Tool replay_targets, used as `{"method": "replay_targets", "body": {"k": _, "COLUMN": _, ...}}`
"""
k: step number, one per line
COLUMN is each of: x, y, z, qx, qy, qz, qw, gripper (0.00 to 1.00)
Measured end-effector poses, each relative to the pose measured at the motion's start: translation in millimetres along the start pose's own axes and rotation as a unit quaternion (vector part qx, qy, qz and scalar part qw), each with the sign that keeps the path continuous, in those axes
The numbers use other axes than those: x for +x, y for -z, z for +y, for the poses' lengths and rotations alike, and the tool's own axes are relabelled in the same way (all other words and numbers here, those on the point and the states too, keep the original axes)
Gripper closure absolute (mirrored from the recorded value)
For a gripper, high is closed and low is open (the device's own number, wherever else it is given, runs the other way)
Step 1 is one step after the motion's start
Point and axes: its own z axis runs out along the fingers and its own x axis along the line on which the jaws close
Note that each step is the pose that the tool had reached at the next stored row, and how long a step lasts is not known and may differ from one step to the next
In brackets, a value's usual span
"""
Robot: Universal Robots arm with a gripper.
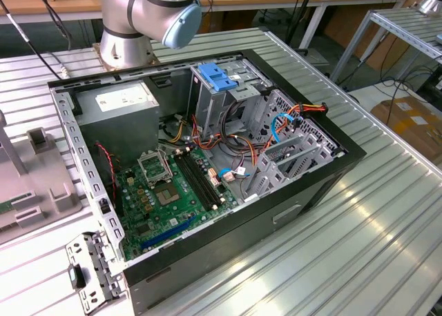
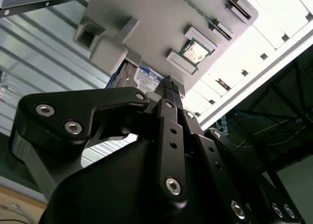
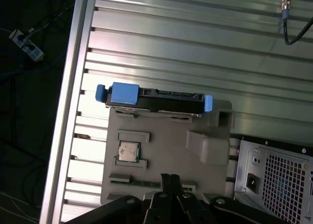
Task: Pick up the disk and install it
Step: 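Pick up the disk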
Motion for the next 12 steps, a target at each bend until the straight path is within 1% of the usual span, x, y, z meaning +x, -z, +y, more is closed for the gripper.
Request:
{"method": "replay_targets", "body": {"k": 3, "x": 0.0, "y": 0.0, "z": 0.0, "qx": -0.0004, "qy": 0.015, "qz": 0.0007, "qw": 0.99988, "gripper": 0.89}}
{"method": "replay_targets", "body": {"k": 5, "x": 0.0, "y": 0.0, "z": 0.0, "qx": -0.0008, "qy": 0.032, "qz": 0.0014, "qw": 0.99949, "gripper": 0.89}}
{"method": "replay_targets", "body": {"k": 6, "x": 0.0, "y": 0.0, "z": 0.0, "qx": -0.0009, "qy": 0.037, "qz": 0.0016, "qw": 0.99931, "gripper": 0.89}}
{"method": "replay_targets", "body": {"k": 7, "x": 0.0, "y": 0.0, "z": 0.0, "qx": -0.0011, "qy": 0.044, "qz": 0.002, "qw": 0.99901, "gripper": 0.89}}
{"method": "replay_targets", "body": {"k": 8, "x": 0.0, "y": 0.0, "z": 0.0, "qx": -0.0013, "qy": 0.055, "qz": 0.0024, "qw": 0.9985, "gripper": 0.89}}
{"method": "replay_targets", "body": {"k": 11, "x": 0.0, "y": 0.0, "z": 0.0, "qx": -0.0017, "qy": 0.072, "qz": 0.0032, "qw": 0.99736, "gripper": 0.89}}
{"method": "replay_targets", "body": {"k": 12, "x": 0.0, "y": 0.0, "z": 0.0, "qx": -0.002, "qy": 0.082, "qz": 0.0037, "qw": 0.99659, "gripper": 0.89}}
